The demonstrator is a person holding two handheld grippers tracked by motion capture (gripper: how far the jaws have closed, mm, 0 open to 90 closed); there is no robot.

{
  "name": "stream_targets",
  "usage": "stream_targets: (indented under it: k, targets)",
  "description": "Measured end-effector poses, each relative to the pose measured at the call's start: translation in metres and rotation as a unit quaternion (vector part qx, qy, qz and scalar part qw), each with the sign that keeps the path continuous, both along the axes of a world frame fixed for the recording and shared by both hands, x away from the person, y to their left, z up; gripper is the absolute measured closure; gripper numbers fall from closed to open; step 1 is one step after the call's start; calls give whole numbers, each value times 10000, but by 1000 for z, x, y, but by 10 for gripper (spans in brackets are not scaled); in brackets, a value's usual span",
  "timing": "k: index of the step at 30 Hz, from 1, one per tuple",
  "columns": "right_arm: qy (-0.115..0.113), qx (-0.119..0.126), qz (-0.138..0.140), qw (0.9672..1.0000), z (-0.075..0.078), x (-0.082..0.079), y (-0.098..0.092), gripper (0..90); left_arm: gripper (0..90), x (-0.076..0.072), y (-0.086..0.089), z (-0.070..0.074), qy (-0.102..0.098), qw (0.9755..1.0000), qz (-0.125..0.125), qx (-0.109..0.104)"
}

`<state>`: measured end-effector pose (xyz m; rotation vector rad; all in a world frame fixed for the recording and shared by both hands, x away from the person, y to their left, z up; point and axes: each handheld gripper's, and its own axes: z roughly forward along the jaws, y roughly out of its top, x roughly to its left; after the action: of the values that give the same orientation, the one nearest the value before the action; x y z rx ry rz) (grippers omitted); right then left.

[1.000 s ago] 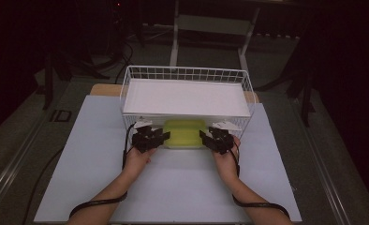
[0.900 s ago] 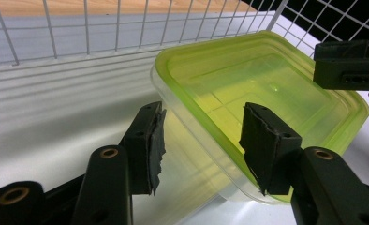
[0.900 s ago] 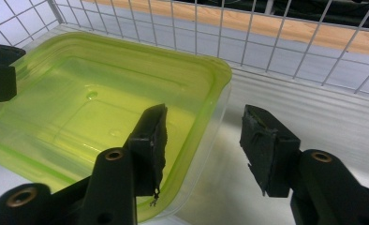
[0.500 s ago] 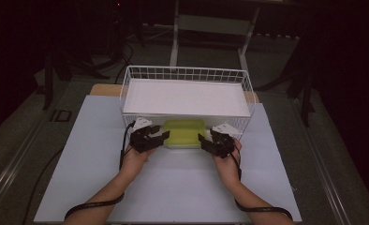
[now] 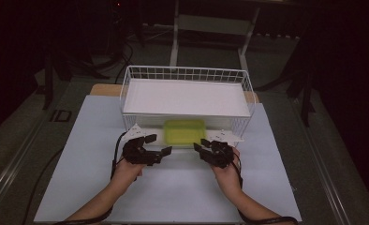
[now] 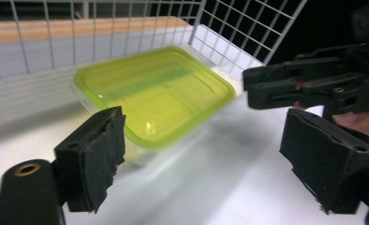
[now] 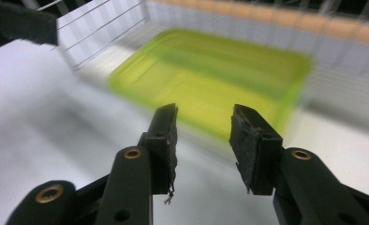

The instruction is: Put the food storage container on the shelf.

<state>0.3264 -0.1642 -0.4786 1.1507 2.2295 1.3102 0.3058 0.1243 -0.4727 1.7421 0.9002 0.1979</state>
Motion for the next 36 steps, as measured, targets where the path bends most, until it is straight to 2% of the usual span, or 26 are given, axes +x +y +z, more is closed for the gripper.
stream_targets:
  k: [2, 7, 9, 11, 15, 17, 20, 23, 27, 36]
  targets:
    - [-38, -176, 101, 9998, -3, -4, 4, 696, 14, -8, 0, -1, -106, 9998, -64, 185]
    - [-18, -351, 221, 9991, -9, -9, 11, 896, 14, -24, 3, -6, 67, 9996, -4, 278]
    - [6, -406, 278, 9988, -11, -9, 14, 899, 14, -32, 5, -9, -33, 9996, 52, 261]
    - [49, -423, 315, 9986, -13, -9, 16, 900, 14, -37, 6, -13, -42, 9995, 96, 284]
    - [160, -467, 326, 9982, -23, -5, 23, 900, 14, -45, 6, -25, -161, 9988, 194, 411]
    - [226, -482, 304, 9981, -28, -2, 26, 900, 14, -46, 7, -28, -202, 9987, 217, 407]
    - [221, -516, 263, 9981, -31, 5, 30, 900, 14, -44, 7, -29, -209, 9991, 207, 306]
    - [242, -501, 209, 9982, -34, 12, 34, 900, 14, -44, 7, -30, -267, 9989, 254, 291]
    - [298, -461, 180, 9983, -40, 21, 39, 899, 14, -43, 7, -31, -316, 9983, 303, 393]
    - [311, -461, 16, 9985, -45, 42, 47, 899, 14, -42, 8, -33, -294, 9985, 344, 320]
